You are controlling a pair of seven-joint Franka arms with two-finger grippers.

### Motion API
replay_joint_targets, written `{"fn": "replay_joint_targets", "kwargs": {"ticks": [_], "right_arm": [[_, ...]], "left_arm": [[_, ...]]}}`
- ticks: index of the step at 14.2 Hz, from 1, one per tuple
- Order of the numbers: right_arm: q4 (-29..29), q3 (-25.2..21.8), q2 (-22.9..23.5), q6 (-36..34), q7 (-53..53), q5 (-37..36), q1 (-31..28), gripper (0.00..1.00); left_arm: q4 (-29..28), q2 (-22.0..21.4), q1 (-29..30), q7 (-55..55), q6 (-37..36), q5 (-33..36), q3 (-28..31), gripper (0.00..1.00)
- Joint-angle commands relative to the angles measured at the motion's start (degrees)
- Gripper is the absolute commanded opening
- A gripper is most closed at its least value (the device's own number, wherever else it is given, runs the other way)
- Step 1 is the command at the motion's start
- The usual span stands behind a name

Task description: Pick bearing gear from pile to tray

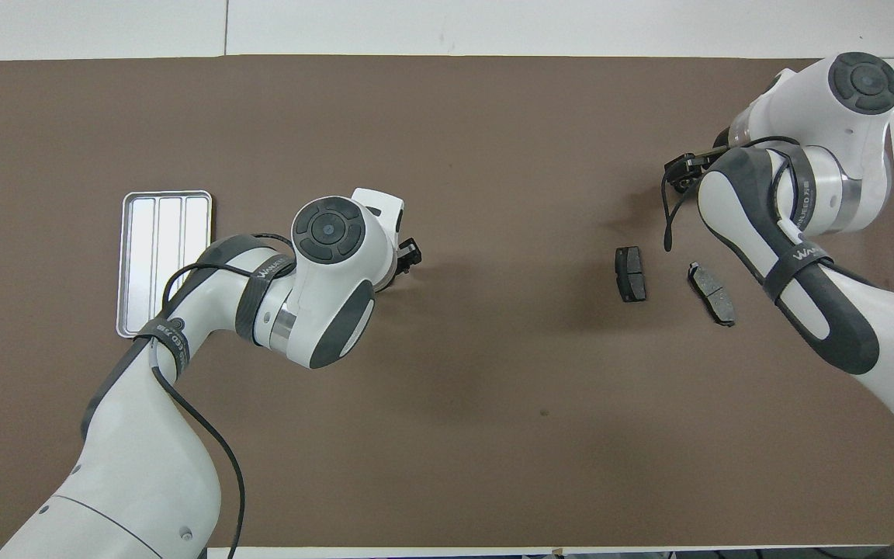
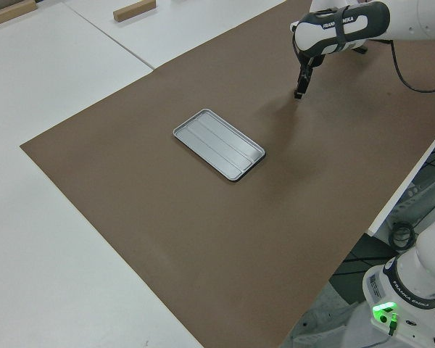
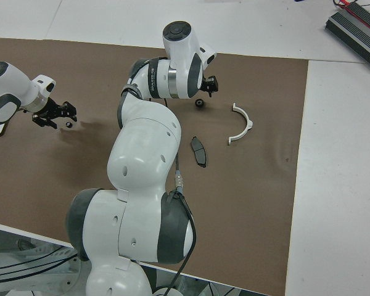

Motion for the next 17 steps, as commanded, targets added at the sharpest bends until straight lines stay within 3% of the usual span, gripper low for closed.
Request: {"fn": "replay_joint_targets", "kwargs": {"ticks": [1,8,12,13,15,16,17], "right_arm": [[-1.2,0.7,0.4,2.1,0.4,-0.9,-0.5,1.00],[-3.8,0.7,1.0,4.5,4.3,-0.9,-0.4,1.00],[-4.5,0.7,1.0,4.7,4.8,-0.9,-0.4,1.00],[-4.5,0.6,1.0,4.7,4.8,-1.0,-0.4,0.94],[-4.5,0.6,1.0,4.8,4.8,-1.4,-0.4,0.77],[-4.5,0.6,1.0,4.8,4.8,-1.6,-0.4,0.63],[-4.5,0.6,1.0,4.9,4.8,-1.6,-0.4,0.43]], "left_arm": [[-0.8,-0.1,-0.2,-0.5,1.6,0.5,0.4,0.56],[-1.5,0.2,-0.2,-0.5,3.6,0.5,0.5,0.56],[-1.8,0.2,-0.2,-0.5,4.1,0.5,0.5,0.50],[-1.8,0.3,-0.1,-0.5,4.2,0.5,0.4,0.46],[-1.8,0.3,-0.1,-0.5,4.1,0.6,0.4,0.30],[-1.8,0.3,-0.1,-0.5,4.0,0.5,0.5,0.27],[-1.8,0.2,-0.2,-0.5,3.8,0.6,0.5,0.27]]}}
